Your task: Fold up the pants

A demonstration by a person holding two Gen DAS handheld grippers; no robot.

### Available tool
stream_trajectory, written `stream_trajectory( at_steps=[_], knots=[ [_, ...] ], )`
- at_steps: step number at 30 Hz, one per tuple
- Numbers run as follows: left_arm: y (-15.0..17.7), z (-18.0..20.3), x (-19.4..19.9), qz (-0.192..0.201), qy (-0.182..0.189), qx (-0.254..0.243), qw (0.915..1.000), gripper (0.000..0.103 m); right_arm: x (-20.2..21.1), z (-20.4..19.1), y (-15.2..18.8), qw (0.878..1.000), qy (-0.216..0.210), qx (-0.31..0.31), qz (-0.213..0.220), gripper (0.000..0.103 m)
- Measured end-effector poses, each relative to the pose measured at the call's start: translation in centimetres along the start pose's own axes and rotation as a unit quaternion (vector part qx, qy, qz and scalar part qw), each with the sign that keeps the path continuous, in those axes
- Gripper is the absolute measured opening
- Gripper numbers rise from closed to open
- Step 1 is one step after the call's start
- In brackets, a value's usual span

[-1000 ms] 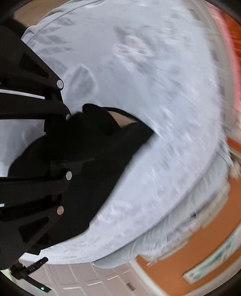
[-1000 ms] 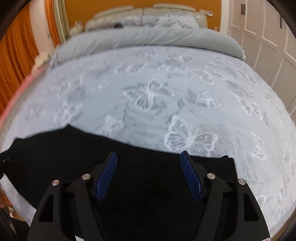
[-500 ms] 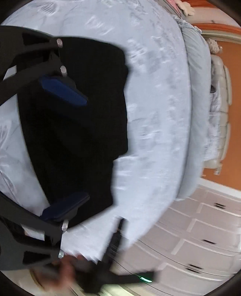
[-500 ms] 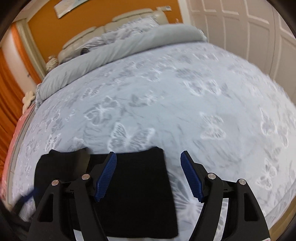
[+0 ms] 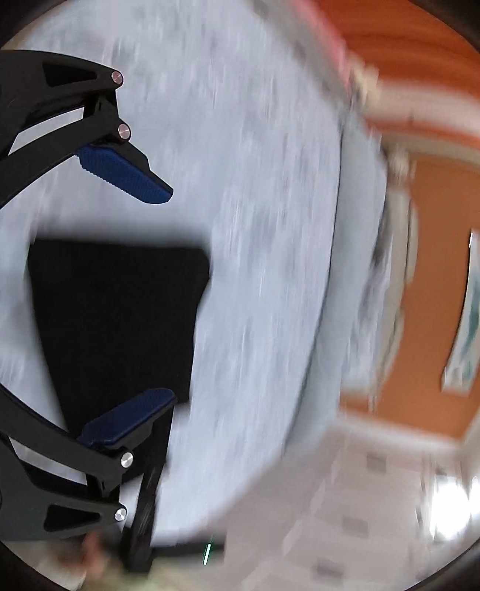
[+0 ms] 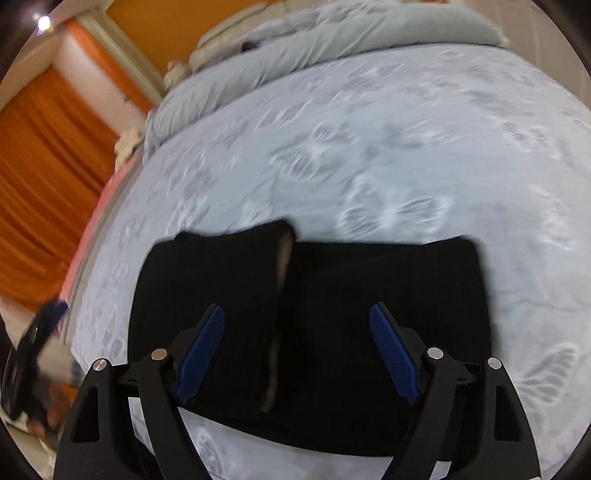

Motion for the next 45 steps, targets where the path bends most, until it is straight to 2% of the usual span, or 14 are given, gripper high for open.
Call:
stream_trajectory(
  at_steps=[3, 7, 8, 10, 12, 16, 21, 27, 30, 33, 39, 43, 44, 45],
  knots=[
    [-0.7, -2.6, -1.3, -0.007, -0.085, 0.02, 0.9962, 0.098, -3.4, -1.6, -0.1, 0.999, 0.006, 0.006, -0.049, 0.079],
    [-1.1, -4.9, -1.8, -0.02, -0.093, 0.042, 0.9946, 0.098, -5.8, -2.8, 0.5, 0.997, 0.045, 0.014, -0.057, 0.078],
    [-1.0, -5.3, -1.9, -0.024, -0.098, 0.043, 0.9939, 0.098, -5.9, -3.1, 0.6, 0.997, 0.049, 0.02, -0.054, 0.073],
    [-0.6, -5.7, -1.9, -0.027, -0.109, 0.044, 0.9927, 0.098, -5.7, -3.9, 0.9, 0.998, 0.024, 0.035, -0.051, 0.026],
    [-0.2, -6.1, -2.0, -0.03, -0.121, 0.048, 0.991, 0.098, -4.7, -4.4, 1.0, 0.999, 0.016, 0.034, -0.035, 0.012],
    [-0.1, -7.3, -2.5, -0.042, -0.124, 0.069, 0.9891, 0.098, 1.7, -6.4, 0.6, 0.996, -0.043, 0.06, 0.041, 0.011],
    [0.1, -6.3, -2.7, -0.043, -0.104, 0.076, 0.9907, 0.098, 8.3, -2.9, 1.6, 0.993, -0.021, 0.045, 0.111, 0.011],
    [0.8, -1.8, -4.6, -0.067, -0.088, 0.023, 0.9936, 0.098, 1.6, 8.3, 3.2, 0.993, 0.09, -0.066, -0.027, 0.026],
    [1.2, 0.6, -5.8, -0.092, -0.053, 0.002, 0.9943, 0.098, 3.3, 9.4, 3.0, 0.995, 0.045, -0.085, -0.006, 0.032],
    [1.6, 2.0, -6.5, -0.105, -0.038, -0.004, 0.9938, 0.098, 6.3, 10.0, 3.7, 0.993, 0.051, -0.096, 0.045, 0.059],
    [2.9, 4.0, -9.1, -0.165, 0.021, -0.004, 0.986, 0.098, 5.2, 9.5, 3.0, 0.995, -0.006, -0.094, 0.02, 0.059],
    [4.4, 4.8, -11.1, -0.215, 0.059, 0.006, 0.9747, 0.098, 1.9, 7.4, 3.2, 0.998, 0.024, -0.052, -0.027, 0.057],
    [4.7, 4.9, -11.5, -0.225, 0.07, 0.012, 0.9718, 0.098, 1.4, 6.8, 3.4, 0.998, 0.042, -0.046, -0.027, 0.051],
    [4.9, 4.9, -11.8, -0.232, 0.081, 0.019, 0.9693, 0.097, 1.1, 5.9, 3.5, 0.996, 0.078, -0.026, -0.019, 0.025]
  ],
)
Point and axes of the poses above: each gripper's, at about its wrist camera, not at the fingertips, and x roughly against the way its jaws point, z to its right, y to its underside, the point moved 1 cm from there along -x, roughly the way its jaws point, and after that the axes turned 9 degrees about -z, right-handed, at the moved point
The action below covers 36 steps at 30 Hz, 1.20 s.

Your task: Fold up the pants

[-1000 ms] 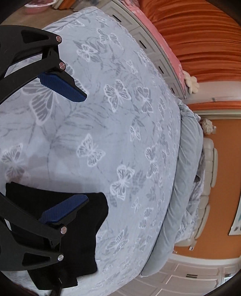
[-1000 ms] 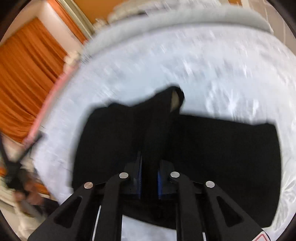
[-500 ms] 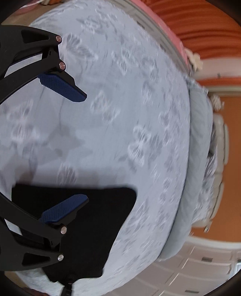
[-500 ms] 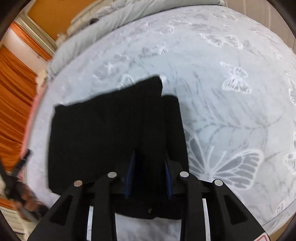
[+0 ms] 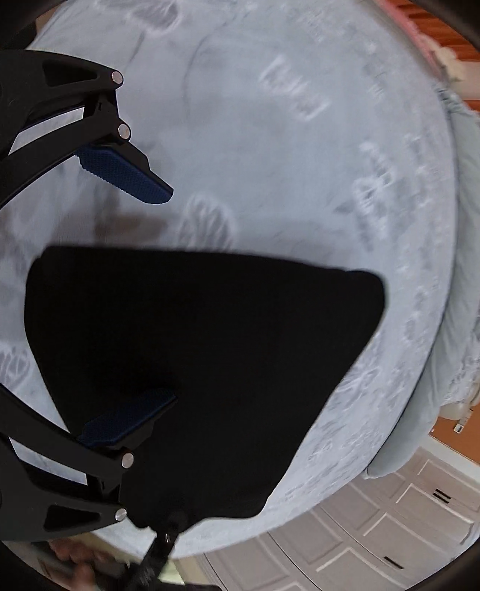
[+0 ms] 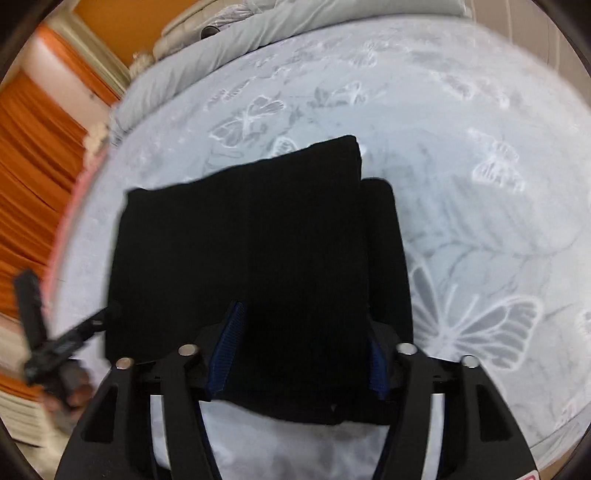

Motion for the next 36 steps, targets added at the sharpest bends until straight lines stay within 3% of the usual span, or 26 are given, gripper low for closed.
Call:
stream_trajectory(
  at_steps=[1, 2, 3, 4, 6, 7, 9, 10, 12, 13, 14, 15, 16, 17, 21, 22, 24, 25, 26, 27, 29, 32, 34, 35, 36],
  knots=[
    [0.0, -0.1, -0.3, -0.007, 0.016, 0.007, 0.9998, 0.093, 0.1, -0.7, 0.0, 1.0, 0.016, 0.019, 0.006, 0.023],
    [-0.1, -0.1, -0.3, -0.015, 0.039, 0.008, 0.9991, 0.068, 0.4, -1.1, 0.0, 0.999, 0.018, 0.025, 0.013, 0.022],
    [-0.2, 0.0, -0.1, -0.021, 0.054, 0.011, 0.9983, 0.056, 1.7, -1.4, 0.1, 0.999, 0.011, 0.03, 0.031, 0.017],
    [-0.3, 0.2, 0.9, -0.011, 0.053, 0.012, 0.9984, 0.051, 3.2, -1.7, 0.2, 0.998, 0.006, 0.033, 0.051, 0.012],
    [-0.1, 0.8, 2.9, 0.02, 0.048, -0.005, 0.9986, 0.047, 5.7, -1.5, 0.6, 0.996, -0.008, 0.027, 0.085, 0.011],
    [0.0, 1.2, 3.9, 0.04, 0.039, -0.019, 0.9983, 0.05, 6.2, -1.3, 0.6, 0.996, -0.001, 0.025, 0.088, 0.012],
    [0.2, 1.8, 4.1, 0.05, 0.022, -0.033, 0.998, 0.097, 4.4, 0.1, 0.5, 0.998, 0.039, 0.028, 0.049, 0.016],
    [0.4, 1.9, 3.6, 0.054, 0.007, -0.032, 0.998, 0.098, 2.6, 1.1, 0.4, 0.998, 0.058, 0.013, 0.019, 0.033],
    [0.5, 1.7, 2.9, 0.048, -0.018, -0.023, 0.9984, 0.098, 0.9, 2.8, 0.3, 0.998, 0.058, -0.024, -0.003, 0.042],
    [0.5, 1.5, 2.6, 0.041, -0.02, -0.019, 0.9988, 0.098, 1.7, 2.9, 0.1, 0.999, 0.045, -0.031, 0.007, 0.059],
    [0.4, 1.2, 2.6, 0.036, -0.014, -0.012, 0.9992, 0.098, 2.4, 3.0, 0.1, 0.998, 0.04, -0.035, 0.018, 0.069],
    [0.3, 0.9, 2.7, 0.035, -0.005, -0.004, 0.9994, 0.098, 3.6, 3.3, 0.2, 0.997, 0.033, -0.043, 0.052, 0.086],
    [0.3, 0.4, 2.9, 0.037, 0.003, 0.01, 0.9993, 0.098, 4.0, 3.6, 0.2, 0.996, 0.031, -0.049, 0.068, 0.088],
    [0.2, 0.0, 2.8, 0.038, 0.007, 0.022, 0.999, 0.098, 3.8, 3.7, 0.1, 0.996, 0.027, -0.051, 0.069, 0.088],
    [-0.4, -1.6, -0.1, -0.008, 0.014, 0.045, 0.9989, 0.098, -0.9, 4.7, -1.0, 0.995, -0.04, -0.079, -0.034, 0.088],
    [-0.5, -2.1, -1.4, -0.026, 0.04, 0.06, 0.9971, 0.098, -1.6, 4.5, -0.6, 0.994, -0.051, -0.082, -0.045, 0.084],
    [-0.8, -2.2, -1.6, -0.013, 0.049, 0.064, 0.9967, 0.097, -3.0, 3.3, -1.1, 0.995, -0.067, -0.065, -0.041, 0.07],
    [-1.1, -1.9, -1.5, -0.01, 0.058, 0.047, 0.9971, 0.089, -2.6, 2.8, -0.7, 0.996, -0.06, -0.053, -0.036, 0.049],
    [-1.3, -1.8, -1.4, -0.013, 0.087, 0.038, 0.9953, 0.056, -2.0, 2.1, -0.8, 0.997, -0.059, -0.042, -0.03, 0.039],
    [-1.6, -1.9, -0.8, -0.019, 0.104, 0.043, 0.9935, 0.039, -0.6, 1.5, -0.9, 0.997, -0.065, -0.038, -0.013, 0.035],
    [-1.8, -2.0, 1.6, -0.004, 0.119, 0.032, 0.9924, 0.027, 2.2, 0.2, -0.8, 0.995, -0.097, -0.026, 0.021, 0.032],
    [-1.1, -2.6, 6.8, 0.031, 0.14, 0.006, 0.9896, 0.024, 6.5, -3.8, 0.3, 0.988, -0.139, 0.03, 0.064, 0.032],
    [-0.4, -3.5, 9.7, 0.059, 0.103, -0.01, 0.9929, 0.025, 6.5, -5.2, 0.8, 0.984, -0.164, 0.042, 0.056, 0.034],
    [-0.1, -4.1, 10.5, 0.069, 0.081, -0.012, 0.9942, 0.03, 5.9, -5.5, 1.1, 0.984, -0.17, 0.042, 0.045, 0.035],
    [0.2, -5.0, 10.7, 0.074, 0.059, -0.009, 0.9955, 0.042, 4.2, -5.7, 1.3, 0.986, -0.159, 0.041, 0.019, 0.04]
  ],
)
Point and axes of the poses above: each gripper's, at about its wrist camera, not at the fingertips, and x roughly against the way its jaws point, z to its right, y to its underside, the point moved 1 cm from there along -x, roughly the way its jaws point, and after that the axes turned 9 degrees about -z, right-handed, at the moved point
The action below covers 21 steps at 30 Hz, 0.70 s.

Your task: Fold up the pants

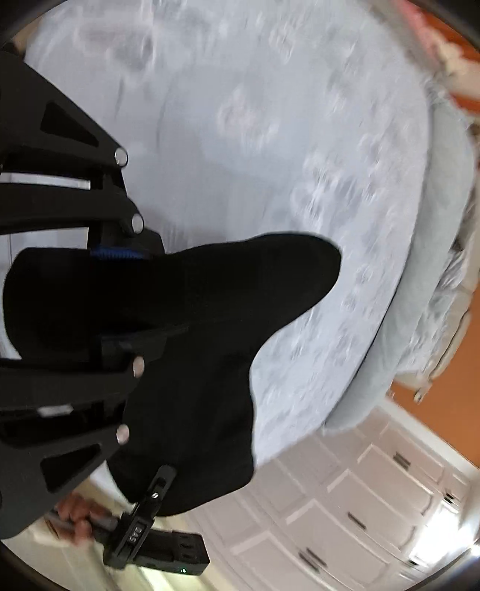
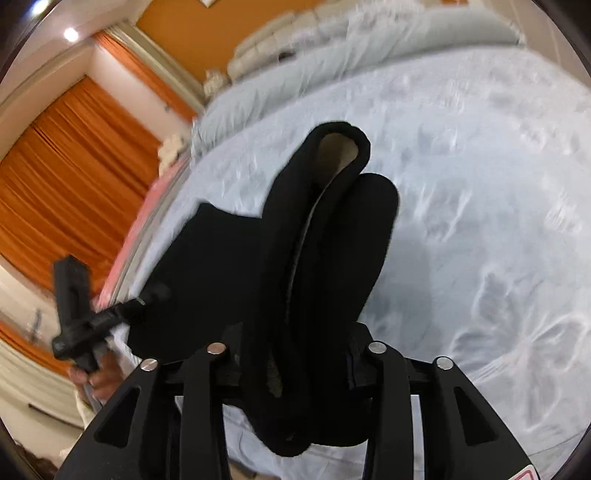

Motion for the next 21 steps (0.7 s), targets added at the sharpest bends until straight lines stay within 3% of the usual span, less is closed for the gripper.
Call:
stream_trajectory(
  at_steps=[1, 2, 3, 5, 7, 9, 10, 12, 14, 15, 16, 17, 18, 21],
  knots=[
    [0.4, -1.4, -0.4, -0.002, -0.039, 0.006, 0.9992, 0.05, -2.2, 0.7, 0.3, 0.999, 0.025, -0.013, -0.035, 0.046],
    [0.6, -2.1, -0.9, -0.005, -0.069, 0.011, 0.9976, 0.066, -3.7, 1.5, 0.3, 0.997, 0.047, -0.026, -0.062, 0.047],
    [0.8, -2.9, -1.6, -0.008, -0.107, 0.016, 0.9941, 0.069, -5.9, 2.7, 0.7, 0.989, 0.09, -0.051, -0.107, 0.053],
    [1.1, -3.7, -2.4, -0.012, -0.149, 0.009, 0.9887, 0.069, -5.7, 3.2, 0.6, 0.99, 0.078, -0.068, -0.096, 0.055],
    [1.3, -3.6, -1.8, -0.004, -0.147, 0.001, 0.9891, 0.07, -3.1, 1.8, -0.1, 0.992, 0.11, -0.048, -0.035, 0.064],
    [1.2, -3.0, -1.0, 0.016, -0.134, -0.005, 0.9909, 0.089, -1.2, 0.8, -0.6, 0.99, 0.138, -0.031, 0.031, 0.081],
    [1.2, -2.4, -0.5, 0.031, -0.126, -0.008, 0.9916, 0.092, -0.5, 0.1, -0.9, 0.988, 0.144, -0.023, 0.058, 0.085],
    [1.3, -1.5, -0.2, 0.047, -0.12, -0.017, 0.9915, 0.093, -0.8, -0.5, -2.4, 0.988, 0.137, -0.011, 0.069, 0.085],
    [1.6, 0.0, -0.7, 0.046, -0.121, -0.03, 0.9911, 0.093, -3.0, -0.3, -4.6, 0.988, 0.147, -0.011, 0.048, 0.085],
    [1.7, 0.7, -1.0, 0.043, -0.122, -0.033, 0.9911, 0.093, -4.2, 0.2, -5.3, 0.986, 0.162, -0.013, 0.033, 0.08],
    [1.8, 1.1, -1.6, 0.036, -0.122, -0.036, 0.9912, 0.093, -5.8, 0.4, -6.1, 0.984, 0.176, -0.011, 0.013, 0.032],
    [1.8, 1.5, -2.2, 0.029, -0.125, -0.038, 0.9911, 0.093, -6.7, 0.8, -5.8, 0.984, 0.177, -0.005, -0.002, 0.007],
    [1.8, 2.0, -3.0, 0.02, -0.128, -0.042, 0.9907, 0.093, -7.5, 0.6, -6.1, 0.986, 0.167, -0.005, -0.017, 0.008],
    [2.1, 2.8, -4.7, 0.006, -0.144, -0.05, 0.9883, 0.093, -5.0, -2.8, -5.9, 0.984, 0.171, 0.04, 0.039, 0.008]
  ],
)
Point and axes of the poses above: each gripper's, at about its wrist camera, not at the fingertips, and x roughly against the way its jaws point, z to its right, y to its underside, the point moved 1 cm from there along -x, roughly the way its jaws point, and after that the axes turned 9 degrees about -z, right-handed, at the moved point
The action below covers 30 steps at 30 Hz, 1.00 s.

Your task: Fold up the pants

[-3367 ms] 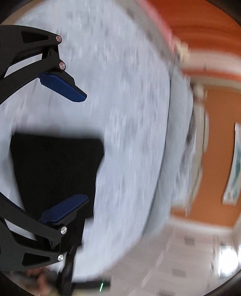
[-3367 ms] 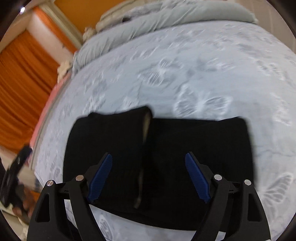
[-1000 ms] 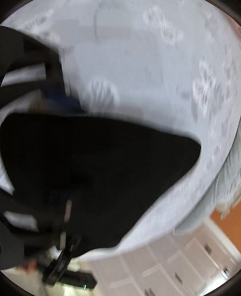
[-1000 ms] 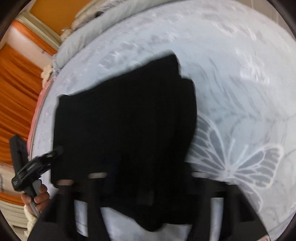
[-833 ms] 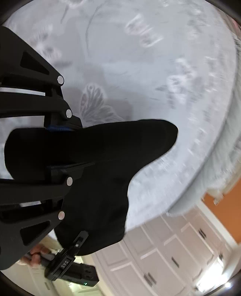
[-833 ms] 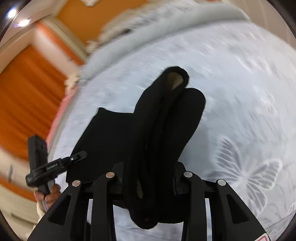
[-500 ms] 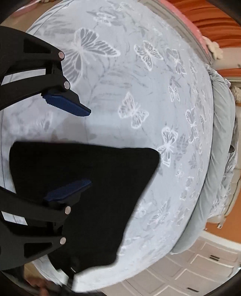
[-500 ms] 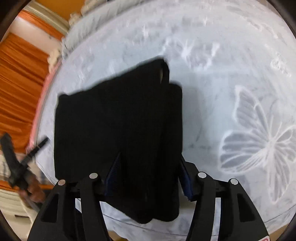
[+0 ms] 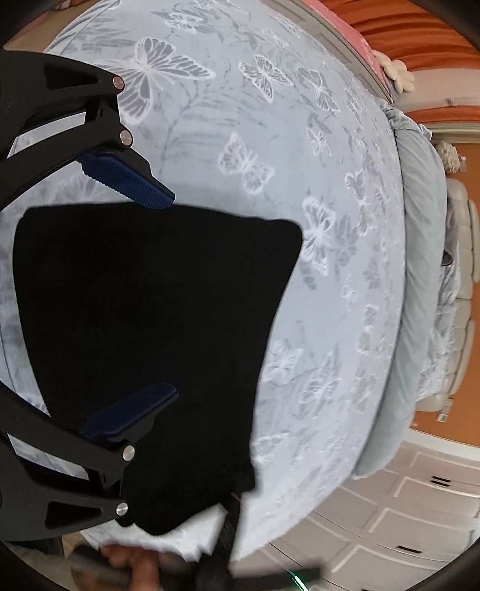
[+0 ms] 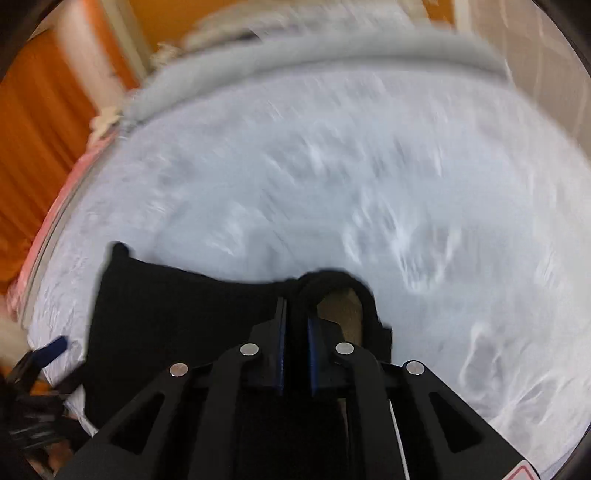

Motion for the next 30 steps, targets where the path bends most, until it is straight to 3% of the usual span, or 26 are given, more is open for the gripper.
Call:
stream_trajectory(
  at_steps=[2, 3, 5, 8, 10, 11, 14, 16, 17, 20, 21, 22, 23, 26, 30],
  knots=[
    [0.0, 0.5, -1.0, -0.009, -0.011, -0.006, 0.9999, 0.093, 1.2, -0.1, 0.1, 1.0, 0.001, 0.007, 0.025, 0.01],
    [0.0, 0.6, -1.3, -0.013, -0.014, -0.008, 0.9998, 0.093, -0.3, 0.9, 0.0, 1.0, 0.029, -0.003, 0.005, 0.021],
    [0.2, 1.0, -2.4, -0.023, -0.027, -0.013, 0.9993, 0.093, -3.8, 3.2, 0.4, 0.994, 0.077, -0.031, -0.074, 0.027],
    [0.6, 1.4, -2.9, -0.027, -0.046, -0.024, 0.9983, 0.094, -0.8, 3.3, 0.9, 0.997, 0.041, -0.043, -0.047, 0.032],
    [1.0, 1.4, -2.5, -0.023, -0.042, -0.029, 0.9984, 0.094, 2.8, 2.4, 2.3, 1.0, 0.018, -0.017, -0.007, 0.07],
    [1.1, 1.4, -2.3, -0.02, -0.042, -0.03, 0.9985, 0.094, 4.4, 2.4, 3.9, 1.0, 0.004, -0.006, 0.004, 0.073],
    [1.6, 1.4, -1.9, -0.013, -0.043, -0.035, 0.9983, 0.095, 4.9, 2.7, 6.9, 0.999, -0.029, 0.007, -0.027, 0.071],
    [2.0, 1.4, -1.9, -0.015, -0.044, -0.037, 0.9982, 0.095, 4.5, 3.5, 9.4, 0.996, -0.069, -0.003, -0.052, 0.061],
    [2.1, 1.4, -1.8, -0.016, -0.041, -0.038, 0.9983, 0.095, 4.5, 3.7, 10.1, 0.995, -0.08, -0.005, -0.058, 0.06],
    [2.5, 1.8, -1.3, -0.015, -0.023, -0.044, 0.9987, 0.095, 4.6, 3.3, 11.7, 0.996, -0.07, 0.014, -0.06, 0.06],
    [2.6, 2.1, -1.0, -0.014, -0.012, -0.049, 0.9986, 0.095, 4.1, 2.9, 11.8, 0.996, -0.064, 0.023, -0.065, 0.055],
    [2.8, 2.6, -0.6, -0.01, 0.004, -0.057, 0.9983, 0.095, 3.8, 2.8, 12.0, 0.995, -0.065, 0.026, -0.069, 0.029],
    [3.0, 3.2, -0.2, -0.005, 0.021, -0.07, 0.9974, 0.095, 3.4, 3.0, 11.7, 0.995, -0.069, 0.024, -0.074, 0.02],
    [3.9, 6.3, 0.7, 0.008, 0.051, -0.133, 0.9898, 0.097, 2.5, 3.4, 10.5, 0.994, -0.075, 0.005, -0.079, 0.019],
    [4.7, 10.2, 0.0, 0.014, 0.038, -0.187, 0.9814, 0.097, 3.4, 3.4, 8.6, 0.991, -0.117, -0.017, -0.059, 0.019]
  ],
)
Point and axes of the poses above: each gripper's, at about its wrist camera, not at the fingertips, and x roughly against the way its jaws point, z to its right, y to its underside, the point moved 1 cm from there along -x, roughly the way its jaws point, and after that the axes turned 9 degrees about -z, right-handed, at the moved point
